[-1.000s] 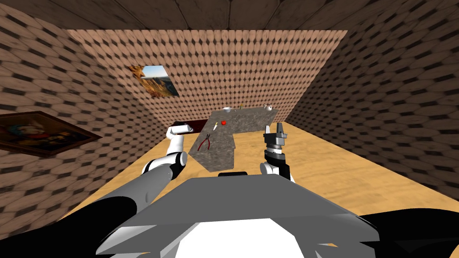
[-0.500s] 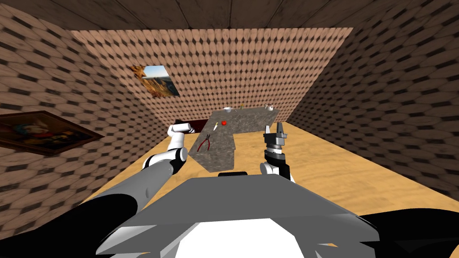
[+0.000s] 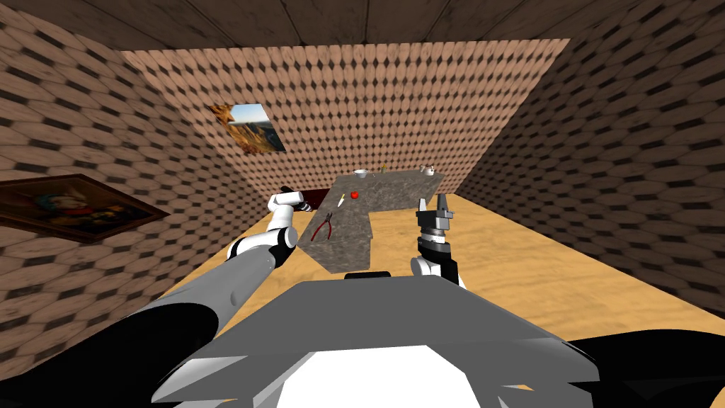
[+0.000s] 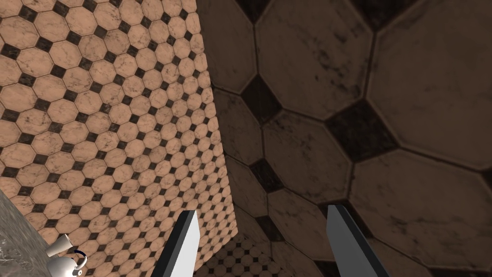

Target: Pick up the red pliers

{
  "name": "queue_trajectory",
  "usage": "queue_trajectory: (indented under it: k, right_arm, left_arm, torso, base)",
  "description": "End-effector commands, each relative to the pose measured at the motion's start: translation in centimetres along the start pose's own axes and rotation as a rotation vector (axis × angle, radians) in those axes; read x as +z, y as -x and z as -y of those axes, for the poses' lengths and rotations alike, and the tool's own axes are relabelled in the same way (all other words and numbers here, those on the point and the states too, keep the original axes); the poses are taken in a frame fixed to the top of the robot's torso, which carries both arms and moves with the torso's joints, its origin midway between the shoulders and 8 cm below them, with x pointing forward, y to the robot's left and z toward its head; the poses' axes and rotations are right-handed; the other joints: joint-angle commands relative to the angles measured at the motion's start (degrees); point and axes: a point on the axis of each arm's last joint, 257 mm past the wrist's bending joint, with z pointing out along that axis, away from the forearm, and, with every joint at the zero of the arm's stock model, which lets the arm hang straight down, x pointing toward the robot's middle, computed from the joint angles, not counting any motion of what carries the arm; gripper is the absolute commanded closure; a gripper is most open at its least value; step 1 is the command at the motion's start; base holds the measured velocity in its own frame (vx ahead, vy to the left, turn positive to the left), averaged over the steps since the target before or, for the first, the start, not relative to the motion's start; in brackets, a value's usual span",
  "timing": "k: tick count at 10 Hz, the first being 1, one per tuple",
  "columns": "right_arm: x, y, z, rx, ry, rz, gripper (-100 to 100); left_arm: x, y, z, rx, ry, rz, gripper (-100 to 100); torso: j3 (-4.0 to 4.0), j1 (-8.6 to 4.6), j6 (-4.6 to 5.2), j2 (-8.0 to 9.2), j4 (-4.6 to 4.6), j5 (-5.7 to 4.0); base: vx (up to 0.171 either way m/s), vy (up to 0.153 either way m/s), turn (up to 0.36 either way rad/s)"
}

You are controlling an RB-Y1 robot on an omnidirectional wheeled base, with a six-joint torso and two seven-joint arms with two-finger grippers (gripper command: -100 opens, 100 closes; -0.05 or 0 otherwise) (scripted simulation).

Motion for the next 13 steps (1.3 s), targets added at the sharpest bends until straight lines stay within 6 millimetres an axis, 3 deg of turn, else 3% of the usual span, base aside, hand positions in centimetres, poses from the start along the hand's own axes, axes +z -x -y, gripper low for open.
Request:
queue_trajectory:
  k: [1, 2, 3, 4, 6, 7, 9, 13]
  right_arm:
    - [0.0, 0.0, 0.0, 0.0, 0.0, 0.0, 0]
    - [0.0, 0.0, 0.0, 0.0, 0.0, 0.0, 0]
    - [0.0, 0.0, 0.0, 0.0, 0.0, 0.0, 0]
    - [0.0, 0.0, 0.0, 0.0, 0.0, 0.0, 0]
    - [0.0, 0.0, 0.0, 0.0, 0.0, 0.0, 0]
    - [0.0, 0.0, 0.0, 0.0, 0.0, 0.0, 0]
    - [0.0, 0.0, 0.0, 0.0, 0.0, 0.0, 0]
    - [0.0, 0.0, 0.0, 0.0, 0.0, 0.0, 0]
  left_arm:
    - [0.4, 0.7, -1.4, -0.012, 0.051, 0.035, -100]
    - [0.1, 0.2, -2.5, -0.028, 0.095, 0.052, -100]
    - [0.5, 1.2, -3.6, -0.028, 0.123, 0.079, -100]
    - [0.5, 1.2, -3.6, -0.028, 0.123, 0.079, -100]
    - [0.4, 1.5, -5.5, -0.04, 0.186, 0.117, -100]
    - [0.3, 1.8, -7.3, -0.049, 0.24, 0.15, -100]
    - [0.2, 1.9, -7.4, -0.049, 0.246, 0.156, -100]
    - [-0.4, 2.9, -11.1, -0.057, 0.354, 0.234, -100]
  torso:
    - [0.0, 0.0, 0.0, 0.0, 0.0, 0.0]
    - [-0.01, 0.02, 0.0, 0.0, -0.01, 0.01]
    - [-0.02, 0.01, 0.0, -0.03, -0.01, 0.0]
    - [-0.01, 0.03, -0.01, 0.0, -0.02, 0.02]
    - [0.03, 0.04, -0.01, 0.06, 0.01, 0.01]
    - [0.02, 0.05, -0.01, 0.05, 0.0, 0.02]
    - [0.01, 0.03, -0.01, 0.03, 0.0, 0.01]
    - [0.02, 0.07, -0.01, 0.04, 0.0, 0.02]
  base:
    - [0.037, -0.006, 0.017]
    - [0.044, -0.005, 0.038]
    - [0.034, -0.003, 0.018]
    - [0.01, -0.002, -0.002]
    - [0.023, 0.0, 0.029]
    - [0.035, -0.006, 0.045]
    - [0.023, -0.003, 0.006]
    - [0.027, 0.001, 0.026]
